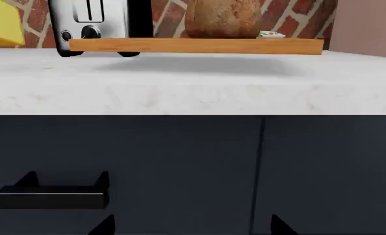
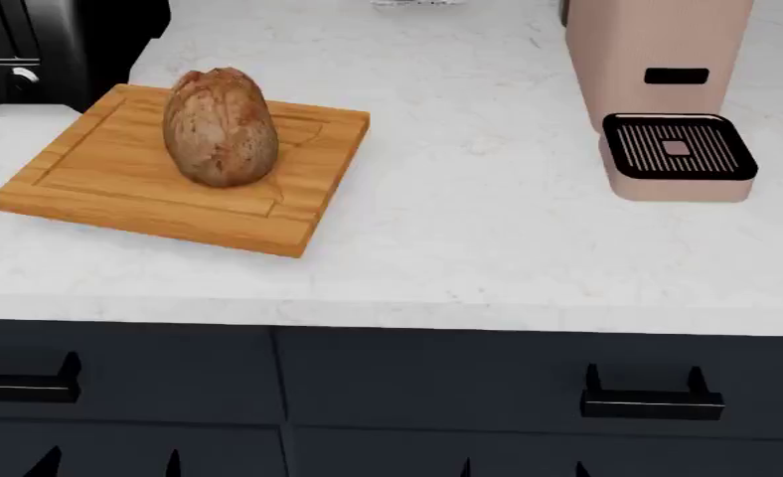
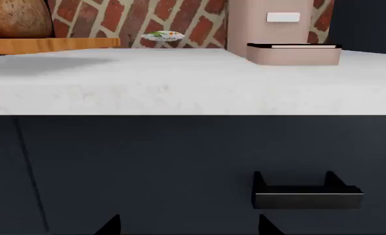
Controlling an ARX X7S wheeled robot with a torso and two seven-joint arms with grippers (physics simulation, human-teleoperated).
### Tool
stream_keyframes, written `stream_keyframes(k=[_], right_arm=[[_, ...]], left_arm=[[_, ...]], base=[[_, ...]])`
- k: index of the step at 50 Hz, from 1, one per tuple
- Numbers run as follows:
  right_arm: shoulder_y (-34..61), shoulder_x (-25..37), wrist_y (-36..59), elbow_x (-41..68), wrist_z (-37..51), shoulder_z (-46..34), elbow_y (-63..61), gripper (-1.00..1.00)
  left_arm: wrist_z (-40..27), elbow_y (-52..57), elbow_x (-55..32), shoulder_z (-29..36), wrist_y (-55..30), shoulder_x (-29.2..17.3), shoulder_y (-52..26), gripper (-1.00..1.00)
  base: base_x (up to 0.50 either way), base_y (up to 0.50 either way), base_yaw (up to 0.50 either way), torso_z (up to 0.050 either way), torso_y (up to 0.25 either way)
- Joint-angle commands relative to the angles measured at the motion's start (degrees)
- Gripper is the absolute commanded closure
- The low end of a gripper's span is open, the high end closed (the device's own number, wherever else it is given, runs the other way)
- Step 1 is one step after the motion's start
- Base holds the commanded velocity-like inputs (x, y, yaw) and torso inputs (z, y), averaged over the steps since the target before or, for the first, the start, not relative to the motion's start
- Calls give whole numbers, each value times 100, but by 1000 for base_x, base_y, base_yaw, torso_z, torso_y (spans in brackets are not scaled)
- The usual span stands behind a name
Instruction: Pick up the wedge of cheese and place it on the slice of bread to prepare a simple cheese on bread dish.
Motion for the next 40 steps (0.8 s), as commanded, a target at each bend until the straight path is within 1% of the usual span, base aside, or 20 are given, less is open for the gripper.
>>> stream_keyframes(k=[1, 3, 5, 13, 17, 21, 24, 27, 32, 33, 35, 36, 37, 40], right_arm=[[0, 54, 0, 54, 72, -72, 0, -100], [-12, 84, 48, 242, 13, -86, -19, -100], [6, 160, 42, 40, 192, -195, 62, -100], [29, 256, 136, 264, 291, -303, -56, -100], [24, 298, 309, 403, 290, -341, -234, -100], [27, 366, 607, 362, 373, -422, -567, -100], [-10, 417, 776, 377, 398, -464, -824, -100], [33, 480, 1050, 375, 459, -458, -1110, -100], [105, 552, 1385, 325, 537, -529, -1405, -100], [103, 558, 1514, 410, 507, -522, -1553, -100], [146, 574, 1760, 599, 446, -470, -1748, -100], [218, 607, 2122, 645, 452, -484, -1976, -100], [246, 623, 2248, 696, 436, -487, -2072, -100], [446, 706, 2677, 719, 487, -482, -2431, -100]], left_arm=[[-64, 0, -56, 64, 0, -57, 0, -100], [-99, -23, -57, 126, 73, -96, 12, -100], [-141, -29, -94, 199, 139, -144, 33, -100], [-280, 11, -239, 309, 150, -265, 34, -100], [-386, 101, -165, 371, 206, -329, 64, -100], [-417, 445, -208, 402, -155, -406, 53, -100], [-402, 830, -446, 272, -619, -482, -64, -100], [-456, 1157, -502, 217, -932, -558, -188, -100], [-454, 1627, -598, 269, -1383, -646, -270, -100], [-424, 1741, -671, 278, -1587, -671, -277, -100], [-453, 1846, -645, 323, -1740, -702, -314, -100], [-496, 2040, -545, 393, -1919, -753, -342, -100], [-503, 2097, -541, 413, -2033, -770, -369, -100], [-510, 2400, -617, 422, -2565, -812, -612, -100]], base=[[0, 0, 0, 0, 0], [0, 0, 0, 0, 0], [0, 0, 0, 0, 0], [0, 0, 0, 0, 0], [0, 0, 0, 43, 35], [0, 0, 0, 50, 44], [0, 0, 0, 50, 45], [0, 0, 0, 50, 46], [0, 0, 0, 50, 44], [0, 0, 0, 50, 47], [0, 0, 0, 50, 45], [0, 0, 0, 50, 45], [0, 0, 0, 50, 47], [0, 0, 0, 50, 46]])
